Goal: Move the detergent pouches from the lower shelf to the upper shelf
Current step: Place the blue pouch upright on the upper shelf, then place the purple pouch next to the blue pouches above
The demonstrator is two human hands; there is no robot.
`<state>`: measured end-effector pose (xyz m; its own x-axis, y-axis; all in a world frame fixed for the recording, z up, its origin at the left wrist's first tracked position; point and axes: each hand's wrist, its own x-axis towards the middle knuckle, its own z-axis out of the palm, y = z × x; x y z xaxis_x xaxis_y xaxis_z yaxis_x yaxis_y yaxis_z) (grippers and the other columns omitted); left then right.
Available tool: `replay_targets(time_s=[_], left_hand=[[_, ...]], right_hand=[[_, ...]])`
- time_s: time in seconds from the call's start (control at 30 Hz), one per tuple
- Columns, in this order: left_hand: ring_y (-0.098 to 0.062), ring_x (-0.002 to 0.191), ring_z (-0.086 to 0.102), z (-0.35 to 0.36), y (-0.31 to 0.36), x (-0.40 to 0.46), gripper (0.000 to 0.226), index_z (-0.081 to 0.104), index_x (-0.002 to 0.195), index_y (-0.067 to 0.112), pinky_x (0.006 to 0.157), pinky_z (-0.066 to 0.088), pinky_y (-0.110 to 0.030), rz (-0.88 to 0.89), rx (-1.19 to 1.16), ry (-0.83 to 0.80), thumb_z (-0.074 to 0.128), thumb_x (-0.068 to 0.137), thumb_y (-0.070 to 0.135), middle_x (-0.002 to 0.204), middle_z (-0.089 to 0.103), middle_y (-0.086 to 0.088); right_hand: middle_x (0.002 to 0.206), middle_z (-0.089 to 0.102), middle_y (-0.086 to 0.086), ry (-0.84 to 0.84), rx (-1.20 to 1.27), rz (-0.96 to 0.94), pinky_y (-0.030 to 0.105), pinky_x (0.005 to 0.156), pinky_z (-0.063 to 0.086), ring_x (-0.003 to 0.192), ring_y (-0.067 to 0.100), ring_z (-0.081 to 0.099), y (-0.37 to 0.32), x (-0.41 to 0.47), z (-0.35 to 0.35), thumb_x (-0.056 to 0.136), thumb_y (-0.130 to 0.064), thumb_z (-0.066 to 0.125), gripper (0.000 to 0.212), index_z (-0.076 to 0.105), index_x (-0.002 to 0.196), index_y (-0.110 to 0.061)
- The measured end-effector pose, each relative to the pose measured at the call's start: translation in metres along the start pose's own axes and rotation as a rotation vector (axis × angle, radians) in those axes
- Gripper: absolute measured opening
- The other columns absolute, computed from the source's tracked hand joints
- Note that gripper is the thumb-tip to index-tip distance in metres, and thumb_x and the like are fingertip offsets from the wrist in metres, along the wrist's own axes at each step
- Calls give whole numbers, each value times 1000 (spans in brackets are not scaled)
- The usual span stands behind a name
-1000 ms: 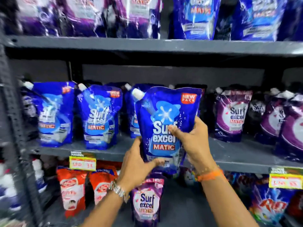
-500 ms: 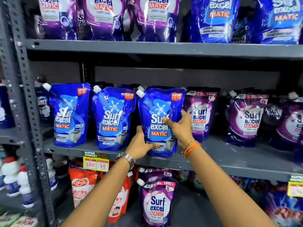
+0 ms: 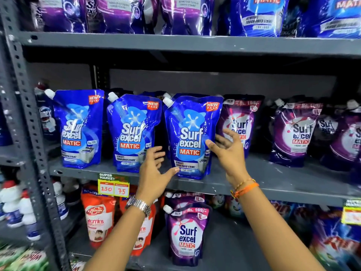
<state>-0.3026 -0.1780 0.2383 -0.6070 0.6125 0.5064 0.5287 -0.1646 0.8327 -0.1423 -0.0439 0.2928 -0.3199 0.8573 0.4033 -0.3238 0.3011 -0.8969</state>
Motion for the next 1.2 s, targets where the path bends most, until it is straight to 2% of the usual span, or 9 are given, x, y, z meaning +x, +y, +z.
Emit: replay_targets(time_s=[0.07,0.23,0.33,0.47,0.6,0.77,0.9,1.07,1.2], left_hand=[[-9,100,66,-2,-13,-23,62,52,122,23,90,53,-22,27,-84,114,85,71,10,112,66,3],[-12,76,69,18,-84,-78,46,61,96,28,75,57,-26,-73,-155,191,82,70,-4,82,70,4],[-21,82,65,40,-134,-106,52,58,98,24,77,57,-30,-240,-87,106,85,65,-4,88,67,3],[-27,116,58,62,-196,-136,96,43,132,13,98,53,-45,-477,71,-117,96,52,19,127,57,-9],[-21,122,60,79,-237,-147,118,38,134,20,98,54,-48,-483,136,-256,99,35,42,132,60,-3],[-16,109,62,95,-245,-150,99,44,123,15,92,55,-37,-500,196,-298,99,44,34,120,66,2],[-15,108,61,103,-251,-154,94,47,127,8,91,53,-32,-484,194,-228,96,51,33,121,68,-6],[-18,107,66,101,-245,-165,82,50,124,12,91,57,-37,-455,189,-192,94,57,29,118,69,-2],[-13,91,71,94,-235,-187,73,53,115,15,81,62,-41,-469,163,-217,94,56,29,104,72,3]], right_hand=[[126,67,7,71,-15,-54,33,90,56,113,20,66,4,-23,-13,80,-9,80,58,48,127,-19],[93,73,0,207,-3,-227,17,71,55,79,9,68,47,-102,-35,82,-1,76,32,58,105,-15],[78,70,-6,238,-11,-130,18,69,53,71,8,63,104,-128,-45,83,0,75,28,60,93,-22],[105,65,4,116,-122,136,24,79,52,86,16,61,174,-139,-59,85,-7,76,35,55,111,-18],[130,52,3,-76,-267,338,41,104,49,124,26,53,223,-133,-66,88,-9,73,54,44,132,-21],[105,63,-9,-246,-309,350,24,88,56,98,-5,64,253,-127,-62,92,-3,67,37,48,121,-15],[112,70,10,-135,-314,331,39,91,59,107,25,68,266,-125,-61,93,-4,65,29,56,120,-7],[93,71,0,-51,-372,311,34,80,62,87,11,70,265,-136,-61,90,-2,69,22,61,110,1],[93,72,6,-4,-398,281,41,80,63,90,24,73,251,-156,-65,88,-4,71,18,64,104,-2]])
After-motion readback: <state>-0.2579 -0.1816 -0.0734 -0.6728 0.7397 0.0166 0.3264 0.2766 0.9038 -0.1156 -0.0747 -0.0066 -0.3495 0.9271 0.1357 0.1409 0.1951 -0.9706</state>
